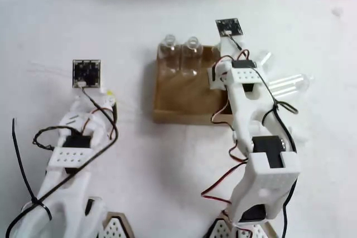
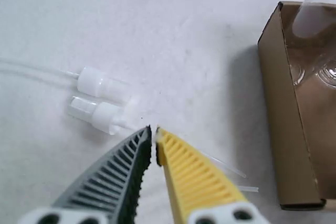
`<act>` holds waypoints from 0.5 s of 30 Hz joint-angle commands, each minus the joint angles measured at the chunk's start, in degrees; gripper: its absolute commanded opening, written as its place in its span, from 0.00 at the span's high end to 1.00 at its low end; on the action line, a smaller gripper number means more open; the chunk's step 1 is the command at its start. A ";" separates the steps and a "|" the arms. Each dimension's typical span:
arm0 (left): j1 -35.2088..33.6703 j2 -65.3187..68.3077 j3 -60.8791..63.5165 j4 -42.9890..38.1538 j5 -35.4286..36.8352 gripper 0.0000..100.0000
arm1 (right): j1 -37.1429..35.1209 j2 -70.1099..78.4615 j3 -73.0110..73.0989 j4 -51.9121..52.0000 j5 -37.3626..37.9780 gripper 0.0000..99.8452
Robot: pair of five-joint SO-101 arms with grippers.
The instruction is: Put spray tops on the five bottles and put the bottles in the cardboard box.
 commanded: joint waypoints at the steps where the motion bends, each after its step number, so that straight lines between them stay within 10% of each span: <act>1: 0.57 -0.92 -0.44 0.09 -0.70 0.98 | -0.40 -0.40 -2.46 -2.07 -0.62 0.98; 9: 0.57 -0.92 -0.44 -0.09 -1.85 0.98 | 1.63 -3.03 -3.08 7.43 1.32 0.98; 15: 0.57 -0.84 -0.44 -0.18 -2.73 0.98 | 9.10 -15.43 -4.31 15.43 16.97 0.98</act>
